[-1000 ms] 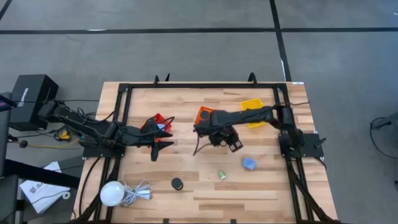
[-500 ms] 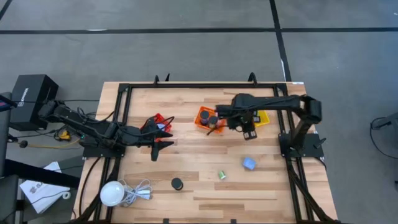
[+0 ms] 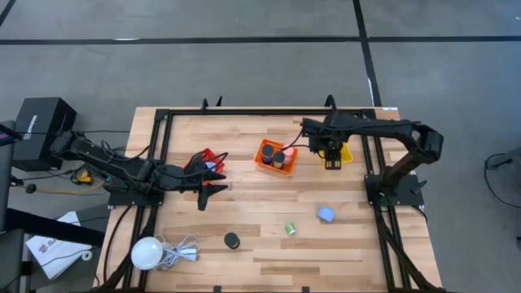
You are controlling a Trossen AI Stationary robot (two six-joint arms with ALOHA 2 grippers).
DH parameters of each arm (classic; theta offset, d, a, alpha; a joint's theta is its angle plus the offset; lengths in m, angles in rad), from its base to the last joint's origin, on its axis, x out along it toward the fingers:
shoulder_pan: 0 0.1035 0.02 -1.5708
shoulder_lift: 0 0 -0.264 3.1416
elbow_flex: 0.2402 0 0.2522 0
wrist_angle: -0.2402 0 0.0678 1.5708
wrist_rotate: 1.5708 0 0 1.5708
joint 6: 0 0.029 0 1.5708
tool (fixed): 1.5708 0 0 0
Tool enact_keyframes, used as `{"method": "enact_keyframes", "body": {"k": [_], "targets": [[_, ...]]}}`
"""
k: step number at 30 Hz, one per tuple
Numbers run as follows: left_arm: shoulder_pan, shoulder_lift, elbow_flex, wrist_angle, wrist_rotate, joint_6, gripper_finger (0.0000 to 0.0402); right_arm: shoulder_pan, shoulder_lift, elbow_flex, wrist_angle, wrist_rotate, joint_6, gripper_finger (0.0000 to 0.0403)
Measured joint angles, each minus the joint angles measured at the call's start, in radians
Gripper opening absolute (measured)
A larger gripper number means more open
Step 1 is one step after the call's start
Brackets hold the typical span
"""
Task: Pick & Place Office items
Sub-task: Put the red digital timer into the yellow basket, then put the green charger adapter into the red basket
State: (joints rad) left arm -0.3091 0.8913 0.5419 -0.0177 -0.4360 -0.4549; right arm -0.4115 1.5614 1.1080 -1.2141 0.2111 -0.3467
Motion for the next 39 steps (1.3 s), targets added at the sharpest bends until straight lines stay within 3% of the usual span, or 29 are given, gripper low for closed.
{"method": "enact_keyframes", "body": {"k": [13, 20, 29, 34, 39], "targets": [[0.000, 0.000, 0.000, 0.000, 0.000, -0.006, 0.0168, -0.086, 0.034, -0.048, 0.134, 0.021, -0.050, 0.0146], [0.000, 0.000, 0.000, -0.002, 0.000, -0.006, 0.0168, -0.143, 0.079, -0.048, 0.134, 0.019, 0.008, 0.0151], [0.000, 0.000, 0.000, -0.002, 0.026, -0.005, 0.0168, -0.138, 0.094, -0.048, 0.167, 0.030, -0.027, 0.0212], [0.000, 0.000, 0.000, -0.002, 0.026, -0.003, 0.0168, -0.125, 0.087, -0.030, 0.116, 0.053, 0.014, 0.0240], [0.000, 0.000, 0.000, -0.001, 0.026, -0.002, 0.0168, -0.085, 0.087, 0.045, -0.068, 0.022, 0.118, 0.0243]]}}
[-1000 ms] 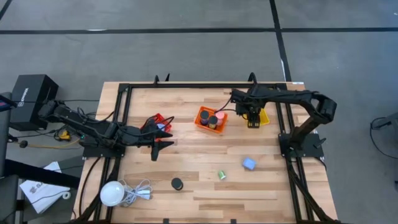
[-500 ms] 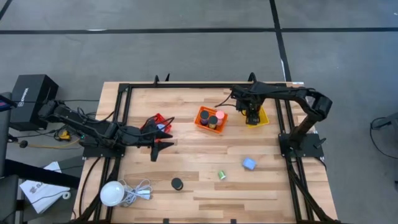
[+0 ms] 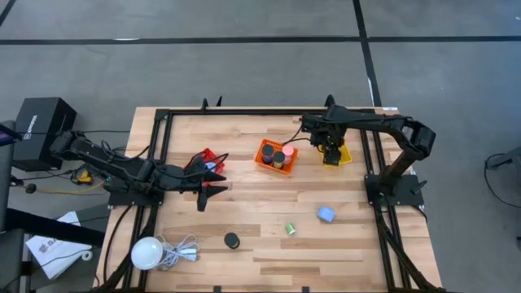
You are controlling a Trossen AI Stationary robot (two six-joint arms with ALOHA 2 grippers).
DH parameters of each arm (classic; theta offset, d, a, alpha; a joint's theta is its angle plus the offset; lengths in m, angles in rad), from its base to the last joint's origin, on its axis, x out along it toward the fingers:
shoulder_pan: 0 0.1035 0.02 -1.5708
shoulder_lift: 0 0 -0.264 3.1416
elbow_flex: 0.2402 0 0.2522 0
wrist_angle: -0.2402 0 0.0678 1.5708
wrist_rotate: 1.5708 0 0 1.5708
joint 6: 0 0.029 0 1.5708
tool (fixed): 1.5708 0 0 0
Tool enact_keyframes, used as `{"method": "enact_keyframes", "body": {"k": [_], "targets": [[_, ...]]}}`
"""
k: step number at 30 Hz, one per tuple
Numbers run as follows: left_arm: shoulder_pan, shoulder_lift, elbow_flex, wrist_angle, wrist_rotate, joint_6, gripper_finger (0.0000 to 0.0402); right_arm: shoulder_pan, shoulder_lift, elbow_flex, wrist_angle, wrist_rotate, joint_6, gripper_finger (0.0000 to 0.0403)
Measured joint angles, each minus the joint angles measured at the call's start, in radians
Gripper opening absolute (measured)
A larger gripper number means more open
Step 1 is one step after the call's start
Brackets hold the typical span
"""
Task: Pick & Place Office items
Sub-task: Put the green charger adapter into the red basket
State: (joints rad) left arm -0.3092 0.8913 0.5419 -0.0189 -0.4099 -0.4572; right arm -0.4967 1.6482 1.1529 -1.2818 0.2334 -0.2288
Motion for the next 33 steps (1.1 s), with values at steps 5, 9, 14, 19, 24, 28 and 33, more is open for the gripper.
{"method": "enact_keyframes", "body": {"k": [5, 9, 14, 19, 24, 28, 33], "targets": [[0.000, 0.000, 0.000, 0.000, 0.000, 0.000, 0.0168, 0.052, -0.043, 0.067, -0.122, 0.000, 0.089, 0.0243], [0.000, 0.000, 0.000, 0.000, 0.000, 0.000, 0.0168, 0.106, -0.131, 0.082, -0.134, -0.003, 0.148, 0.0244], [0.000, 0.000, 0.000, 0.002, 0.000, 0.000, 0.0168, 0.183, -0.286, 0.082, -0.139, -0.008, 0.235, 0.0244], [0.000, 0.000, 0.000, 0.001, 0.000, 0.000, 0.0168, 0.285, -0.473, 0.064, -0.088, -0.008, 0.421, 0.0244], [0.000, 0.000, 0.000, 0.002, 0.000, 0.000, 0.0168, 0.437, -0.671, -0.055, 0.071, -0.008, 0.546, 0.0244], [0.000, 0.000, 0.000, 0.002, -0.001, 0.000, 0.0168, 0.570, -0.796, -0.187, 0.207, -0.008, 0.703, 0.0244], [0.000, 0.000, 0.000, 0.008, -0.010, 0.000, 0.0168, 0.719, -0.855, -0.350, 0.436, 0.000, 0.905, 0.0244]]}}
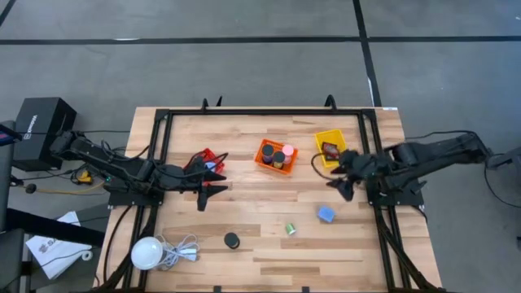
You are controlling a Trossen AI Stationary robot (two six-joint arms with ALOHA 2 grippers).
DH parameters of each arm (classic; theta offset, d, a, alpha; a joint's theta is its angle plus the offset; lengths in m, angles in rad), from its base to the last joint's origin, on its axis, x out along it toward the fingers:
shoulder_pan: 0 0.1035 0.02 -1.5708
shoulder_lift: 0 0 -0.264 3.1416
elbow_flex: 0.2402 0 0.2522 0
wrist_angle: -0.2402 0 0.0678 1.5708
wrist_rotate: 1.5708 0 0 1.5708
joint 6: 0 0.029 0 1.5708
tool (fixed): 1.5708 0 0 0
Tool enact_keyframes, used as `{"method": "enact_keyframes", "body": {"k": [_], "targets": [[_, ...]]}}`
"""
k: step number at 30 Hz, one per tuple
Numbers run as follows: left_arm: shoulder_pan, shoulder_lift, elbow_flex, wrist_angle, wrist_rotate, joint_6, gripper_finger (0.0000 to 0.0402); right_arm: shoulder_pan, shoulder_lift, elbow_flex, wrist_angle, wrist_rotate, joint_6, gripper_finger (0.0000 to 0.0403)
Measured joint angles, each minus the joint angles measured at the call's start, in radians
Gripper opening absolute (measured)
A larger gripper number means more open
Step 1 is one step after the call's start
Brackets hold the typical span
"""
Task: Pick & Place Office items
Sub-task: Put the green charger adapter into the red basket
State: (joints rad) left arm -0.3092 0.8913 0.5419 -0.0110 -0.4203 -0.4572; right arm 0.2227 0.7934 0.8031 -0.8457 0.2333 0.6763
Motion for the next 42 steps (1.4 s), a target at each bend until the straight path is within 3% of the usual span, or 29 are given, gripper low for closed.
{"method": "enact_keyframes", "body": {"k": [5, 9, 16, 28, 37, 42], "targets": [[0.000, 0.000, 0.000, 0.007, -0.003, 0.000, 0.0168, 0.091, 0.108, -0.055, 0.145, 0.013, 0.140, 0.0244], [0.000, 0.000, 0.000, 0.014, -0.007, 0.000, 0.0168, 0.108, 0.237, -0.055, 0.248, 0.117, 0.307, 0.0244], [0.000, 0.000, 0.000, 0.019, -0.007, -0.003, 0.0168, 0.128, 0.483, -0.033, 0.379, -0.065, 0.451, 0.0244], [0.000, 0.000, 0.000, 0.020, -0.006, -0.003, 0.0168, 0.139, 0.732, 0.145, 0.331, -0.110, 0.423, 0.0244], [0.000, 0.000, 0.000, 0.020, 0.009, 0.004, 0.0168, 0.156, 0.885, 0.207, 0.463, -0.372, 0.310, 0.0244], [0.000, 0.000, 0.000, 0.020, 0.009, 0.005, 0.0168, 0.152, 0.940, 0.259, 0.430, -0.423, 0.231, 0.0244]]}}
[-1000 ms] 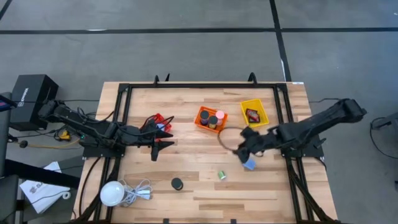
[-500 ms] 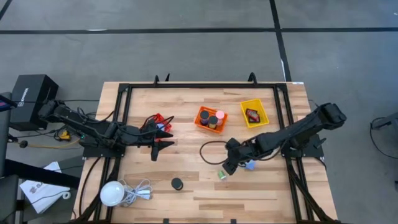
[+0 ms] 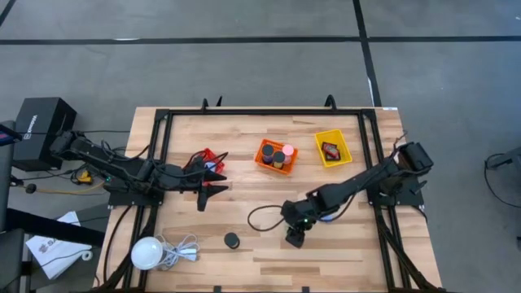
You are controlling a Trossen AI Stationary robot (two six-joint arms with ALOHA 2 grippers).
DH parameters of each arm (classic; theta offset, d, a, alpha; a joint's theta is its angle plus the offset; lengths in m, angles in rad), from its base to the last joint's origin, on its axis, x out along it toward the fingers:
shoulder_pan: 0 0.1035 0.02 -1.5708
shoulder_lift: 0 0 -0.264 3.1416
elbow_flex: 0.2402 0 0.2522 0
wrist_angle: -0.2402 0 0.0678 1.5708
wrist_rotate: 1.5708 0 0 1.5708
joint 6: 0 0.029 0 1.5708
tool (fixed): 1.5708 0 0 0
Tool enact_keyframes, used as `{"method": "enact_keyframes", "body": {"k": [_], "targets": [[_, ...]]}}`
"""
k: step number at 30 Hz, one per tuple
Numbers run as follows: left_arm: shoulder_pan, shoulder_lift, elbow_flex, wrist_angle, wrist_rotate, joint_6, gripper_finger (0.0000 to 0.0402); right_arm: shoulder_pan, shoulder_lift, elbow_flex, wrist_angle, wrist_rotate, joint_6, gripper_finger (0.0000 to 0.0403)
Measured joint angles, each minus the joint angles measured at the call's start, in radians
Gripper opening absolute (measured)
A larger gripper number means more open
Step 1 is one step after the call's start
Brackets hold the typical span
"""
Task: Pick & Place Office items
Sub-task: Put the green charger adapter into the red basket
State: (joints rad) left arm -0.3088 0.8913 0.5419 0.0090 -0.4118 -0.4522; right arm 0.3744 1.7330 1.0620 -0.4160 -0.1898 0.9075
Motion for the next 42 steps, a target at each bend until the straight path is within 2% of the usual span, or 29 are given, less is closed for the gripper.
{"method": "enact_keyframes", "body": {"k": [4, 6, 11, 18, 23, 33, 38, 42], "targets": [[0.000, 0.000, 0.000, 0.000, 0.000, 0.000, 0.0168, -0.005, -0.003, 0.042, -0.144, 0.002, -0.052, 0.0244], [0.000, 0.000, 0.000, 0.000, 0.000, 0.000, 0.0168, -0.006, -0.021, 0.052, -0.197, 0.040, -0.038, 0.0244], [0.000, 0.000, 0.000, 0.001, -0.001, 0.000, 0.0168, -0.003, -0.042, 0.052, -0.218, 0.135, 0.184, 0.0244], [0.000, 0.000, 0.000, 0.005, -0.001, 0.001, 0.0168, 0.001, -0.008, 0.052, -0.176, 0.005, 0.321, 0.0243], [0.000, 0.000, 0.000, 0.008, -0.001, 0.002, 0.0168, -0.025, -0.008, 0.051, -0.143, 0.056, 0.350, 0.0230], [0.000, 0.000, 0.000, 0.008, 0.051, 0.003, 0.0168, -0.030, 0.047, 0.053, -0.116, 0.056, 0.350, 0.0203], [0.000, 0.000, 0.000, 0.008, 0.051, 0.003, 0.0168, -0.037, 0.105, 0.052, -0.092, -0.016, 0.349, 0.0197], [0.000, 0.000, 0.000, 0.008, 0.051, 0.007, 0.0168, -0.043, 0.141, 0.051, -0.048, -0.023, 0.344, 0.0196]]}}
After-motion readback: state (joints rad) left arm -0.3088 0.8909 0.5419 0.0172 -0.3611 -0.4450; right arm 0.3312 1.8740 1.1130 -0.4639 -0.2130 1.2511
